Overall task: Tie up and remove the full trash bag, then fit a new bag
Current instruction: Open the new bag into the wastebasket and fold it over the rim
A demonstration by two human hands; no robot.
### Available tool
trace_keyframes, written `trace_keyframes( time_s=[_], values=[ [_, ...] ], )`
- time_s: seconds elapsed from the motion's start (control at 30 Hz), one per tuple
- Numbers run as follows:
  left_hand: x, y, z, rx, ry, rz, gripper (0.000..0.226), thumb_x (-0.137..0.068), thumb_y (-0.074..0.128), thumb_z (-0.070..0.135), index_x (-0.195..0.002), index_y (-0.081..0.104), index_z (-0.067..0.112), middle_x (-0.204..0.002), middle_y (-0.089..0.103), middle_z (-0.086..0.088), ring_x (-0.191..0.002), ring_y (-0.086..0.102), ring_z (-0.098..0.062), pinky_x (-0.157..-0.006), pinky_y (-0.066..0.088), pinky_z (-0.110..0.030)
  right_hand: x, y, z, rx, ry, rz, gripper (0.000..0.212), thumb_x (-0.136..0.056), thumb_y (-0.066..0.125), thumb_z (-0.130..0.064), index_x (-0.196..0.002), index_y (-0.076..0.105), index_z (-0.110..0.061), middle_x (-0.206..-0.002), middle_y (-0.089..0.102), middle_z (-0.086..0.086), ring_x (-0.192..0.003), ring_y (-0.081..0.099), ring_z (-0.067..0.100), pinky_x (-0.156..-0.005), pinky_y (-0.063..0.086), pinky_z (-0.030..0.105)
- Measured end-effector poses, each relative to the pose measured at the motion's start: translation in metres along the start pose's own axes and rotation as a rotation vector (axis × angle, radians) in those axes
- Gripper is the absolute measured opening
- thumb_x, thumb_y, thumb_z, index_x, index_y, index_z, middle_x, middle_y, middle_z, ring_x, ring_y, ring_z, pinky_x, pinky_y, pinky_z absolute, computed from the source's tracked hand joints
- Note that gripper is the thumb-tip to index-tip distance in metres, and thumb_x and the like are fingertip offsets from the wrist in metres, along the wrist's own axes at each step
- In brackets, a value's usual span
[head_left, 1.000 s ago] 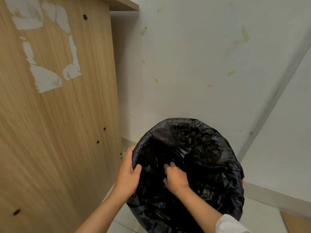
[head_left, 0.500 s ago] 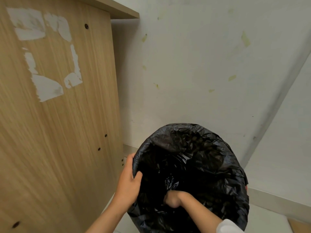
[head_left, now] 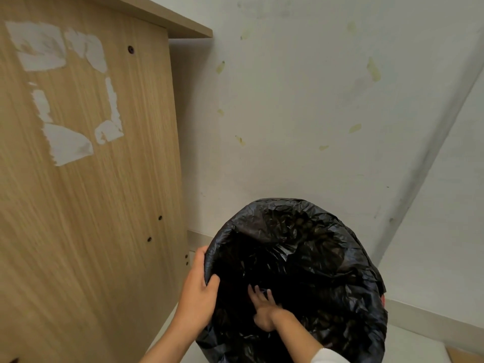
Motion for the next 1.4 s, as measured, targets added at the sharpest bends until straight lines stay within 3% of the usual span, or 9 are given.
trace_keyframes(
  time_s=[0.2, 0.4, 0.53, 0.73, 0.87, 0.97, 1.1, 1.3, 1.4],
  values=[
    [-0.001, -0.005, 0.0, -0.019, -0.038, 0.014, 0.047, -0.089, 0.042, -0.008, -0.118, 0.046, 0.029, -0.103, 0.063, 0.009, -0.094, 0.06, -0.002, -0.079, 0.043, -0.017, 0.01, -0.009, -0.002, -0.013, -0.015, 0.025, 0.07, -0.098, 0.035, -0.01, -0.154, -0.006, -0.018, -0.162, -0.008, 0.006, -0.148, -0.007, 0.032, -0.122, 0.003, 0.041],
    [-0.015, -0.013, -0.005, 0.052, -0.2, 0.091, 0.04, -0.091, 0.041, -0.007, -0.117, 0.048, 0.022, -0.105, 0.062, -0.004, -0.099, 0.06, -0.019, -0.091, 0.05, -0.039, 0.053, -0.057, -0.02, -0.127, -0.113, 0.154, 0.039, -0.095, 0.041, -0.015, -0.129, 0.059, -0.015, -0.135, 0.057, 0.009, -0.124, 0.053, 0.025, -0.1, 0.041, 0.026],
    [-0.033, -0.019, -0.01, 0.071, -0.364, 0.073, 0.032, -0.093, 0.041, -0.003, -0.118, 0.048, 0.016, -0.104, 0.06, -0.013, -0.098, 0.059, -0.03, -0.093, 0.048, -0.046, 0.095, -0.098, -0.034, -0.14, -0.228, 0.216, 0.034, -0.098, 0.042, -0.023, -0.127, 0.06, -0.02, -0.127, 0.062, 0.005, -0.114, 0.058, 0.021, -0.097, 0.046, 0.031],
    [-0.044, -0.025, -0.012, 0.156, -0.549, 0.1, 0.018, -0.091, 0.042, -0.008, -0.099, 0.052, 0.006, -0.088, 0.058, -0.014, -0.081, 0.055, -0.03, -0.086, 0.048, -0.043, 0.154, -0.132, -0.037, -0.217, -0.322, 0.543, 0.027, -0.098, 0.042, -0.032, -0.118, 0.061, -0.03, -0.105, 0.07, -0.002, -0.092, 0.065, 0.016, -0.086, 0.054, 0.037],
    [-0.034, -0.027, -0.024, 0.223, -0.536, 0.095, 0.043, -0.09, 0.063, 0.032, -0.124, 0.044, 0.015, -0.113, 0.058, -0.009, -0.101, 0.058, -0.028, -0.092, 0.048, -0.042, 0.184, -0.113, -0.045, -0.116, -0.353, 0.713, 0.025, -0.099, 0.037, -0.044, -0.101, 0.06, -0.034, -0.086, 0.068, -0.006, -0.072, 0.061, 0.009, -0.069, 0.05, 0.029],
    [-0.019, -0.035, -0.036, 0.196, -0.49, 0.175, 0.071, -0.083, 0.043, 0.073, -0.135, 0.043, 0.025, -0.13, 0.053, 0.002, -0.122, 0.051, -0.024, -0.107, 0.037, -0.045, 0.216, -0.099, -0.05, -0.044, -0.392, 1.048, 0.038, -0.098, 0.03, -0.056, -0.09, 0.059, -0.033, -0.073, 0.061, -0.012, -0.069, 0.056, 0.003, -0.087, 0.039, 0.017],
    [0.023, -0.036, -0.062, 0.336, -0.674, 0.293, 0.089, -0.079, 0.021, 0.083, -0.149, 0.025, 0.029, -0.151, 0.037, -0.003, -0.137, 0.036, -0.028, -0.111, 0.03, -0.052, 0.224, -0.076, -0.052, 0.008, -0.451, 1.213, 0.04, -0.096, 0.031, -0.06, -0.083, 0.057, -0.032, -0.065, 0.054, -0.014, -0.066, 0.052, 0.001, -0.114, 0.022, 0.027],
    [0.088, 0.018, -0.067, 0.887, -0.84, 0.103, 0.064, -0.091, 0.041, 0.06, -0.14, 0.042, 0.019, -0.124, 0.057, -0.017, -0.116, 0.054, -0.04, -0.095, 0.045, -0.057, 0.215, -0.082, -0.044, 0.261, -0.539, 1.26, 0.033, -0.099, 0.037, -0.047, -0.089, 0.061, -0.027, -0.077, 0.056, -0.014, -0.077, 0.054, 0.007, -0.113, 0.026, 0.039],
    [0.1, 0.032, -0.064, 1.008, -0.785, 0.044, 0.044, -0.09, 0.048, 0.029, -0.13, 0.05, 0.011, -0.116, 0.062, -0.019, -0.104, 0.06, -0.037, -0.08, 0.053, -0.05, 0.229, -0.074, -0.041, 0.208, -0.52, 1.367, 0.028, -0.098, 0.041, -0.042, -0.104, 0.06, -0.023, -0.093, 0.056, -0.008, -0.084, 0.052, 0.015, -0.087, 0.037, 0.033]
  ],
)
Point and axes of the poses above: each hand's wrist, its own x-axis away from the middle knuckle, its own y-axis out of the palm, z = x × y, the point moved 6 cm from there along -x, towards the middle knuckle
